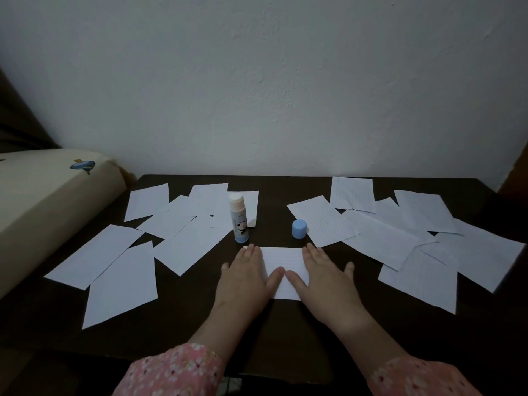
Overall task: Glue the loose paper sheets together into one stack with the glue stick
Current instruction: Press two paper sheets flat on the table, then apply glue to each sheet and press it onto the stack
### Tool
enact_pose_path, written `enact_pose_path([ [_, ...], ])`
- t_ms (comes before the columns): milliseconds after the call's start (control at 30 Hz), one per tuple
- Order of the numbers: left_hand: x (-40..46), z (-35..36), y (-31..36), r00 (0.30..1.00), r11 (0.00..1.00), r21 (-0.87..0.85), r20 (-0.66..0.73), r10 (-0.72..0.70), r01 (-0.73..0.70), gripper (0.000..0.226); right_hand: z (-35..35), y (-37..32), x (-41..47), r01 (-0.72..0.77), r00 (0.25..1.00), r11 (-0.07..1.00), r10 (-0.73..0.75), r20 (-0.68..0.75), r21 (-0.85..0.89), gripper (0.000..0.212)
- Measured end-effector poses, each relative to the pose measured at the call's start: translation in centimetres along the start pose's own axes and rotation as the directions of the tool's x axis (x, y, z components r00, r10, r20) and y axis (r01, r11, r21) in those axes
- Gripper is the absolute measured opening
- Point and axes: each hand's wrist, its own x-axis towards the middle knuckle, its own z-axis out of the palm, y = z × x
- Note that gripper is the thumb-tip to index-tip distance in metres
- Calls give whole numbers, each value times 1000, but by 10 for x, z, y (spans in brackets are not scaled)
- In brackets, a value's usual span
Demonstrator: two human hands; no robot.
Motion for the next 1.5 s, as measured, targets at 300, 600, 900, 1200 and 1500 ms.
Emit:
enact_pose_path([
  [300,-19,-14,-6,982,983,-68,-88,166,-172,63,-10,21,-9,225,974,972,-223,-44,61,59],
  [600,-9,-4,-23,950,947,-127,65,305,-295,56,-3,18,-15,245,967,968,-240,82,-59,53],
  [900,-7,-11,-51,963,916,-298,-64,262,-269,44,-14,26,-17,215,976,976,-215,13,19,52],
  [1200,9,-20,-61,971,941,-278,83,223,-192,57,-16,28,0,198,975,980,-199,95,20,56],
  [1500,12,-18,-65,969,966,-214,166,183,-146,66,-19,31,-5,223,967,975,-219,132,-15,70],
])
